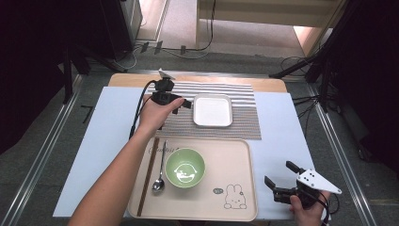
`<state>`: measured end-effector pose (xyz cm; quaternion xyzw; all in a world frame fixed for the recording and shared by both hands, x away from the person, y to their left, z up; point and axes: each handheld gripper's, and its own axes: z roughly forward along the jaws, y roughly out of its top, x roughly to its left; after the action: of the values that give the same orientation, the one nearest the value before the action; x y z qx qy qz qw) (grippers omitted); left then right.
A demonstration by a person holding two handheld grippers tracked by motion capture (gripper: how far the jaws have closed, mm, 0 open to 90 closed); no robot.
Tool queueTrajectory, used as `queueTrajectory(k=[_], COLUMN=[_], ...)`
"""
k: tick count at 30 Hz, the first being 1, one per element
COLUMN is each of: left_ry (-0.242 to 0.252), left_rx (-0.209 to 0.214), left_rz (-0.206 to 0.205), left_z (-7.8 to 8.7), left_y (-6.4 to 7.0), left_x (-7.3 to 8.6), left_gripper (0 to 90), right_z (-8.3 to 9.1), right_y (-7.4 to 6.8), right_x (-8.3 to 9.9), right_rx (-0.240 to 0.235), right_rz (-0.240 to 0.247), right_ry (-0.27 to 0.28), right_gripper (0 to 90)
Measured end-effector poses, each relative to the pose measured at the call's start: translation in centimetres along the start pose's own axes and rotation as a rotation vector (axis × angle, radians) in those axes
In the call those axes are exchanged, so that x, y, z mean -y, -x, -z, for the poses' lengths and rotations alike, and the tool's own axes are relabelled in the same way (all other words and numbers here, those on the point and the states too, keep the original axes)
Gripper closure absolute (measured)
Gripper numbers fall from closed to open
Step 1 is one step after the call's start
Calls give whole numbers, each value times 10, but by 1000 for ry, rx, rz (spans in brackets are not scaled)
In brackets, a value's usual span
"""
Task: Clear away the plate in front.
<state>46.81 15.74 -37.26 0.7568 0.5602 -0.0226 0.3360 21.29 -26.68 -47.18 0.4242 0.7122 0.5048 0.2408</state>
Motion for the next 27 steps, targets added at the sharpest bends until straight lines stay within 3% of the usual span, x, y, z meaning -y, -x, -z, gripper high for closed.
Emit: queueTrajectory(k=[5,12,17,23,27], left_ry=[-12,-27,-49,-58,-82], left_rx=[-10,15,-11,-32,-65], left_rz=[29,76,82,129,138], left_z=[-13,-31,-43,-59,-68], left_y=[-4,-8,-10,-13,-18], left_x=[-8,-17,-23,-29,-30], left_gripper=[519,535,563,619,625], right_z=[0,2,2,1,2], right_y=[1,3,3,4,4], right_x=[0,0,1,1,1], right_rx=[1,3,3,2,2], right_rz=[-7,-6,-14,-15,-16], right_ry=[0,6,5,4,3], right_gripper=[26,26,26,29,29])
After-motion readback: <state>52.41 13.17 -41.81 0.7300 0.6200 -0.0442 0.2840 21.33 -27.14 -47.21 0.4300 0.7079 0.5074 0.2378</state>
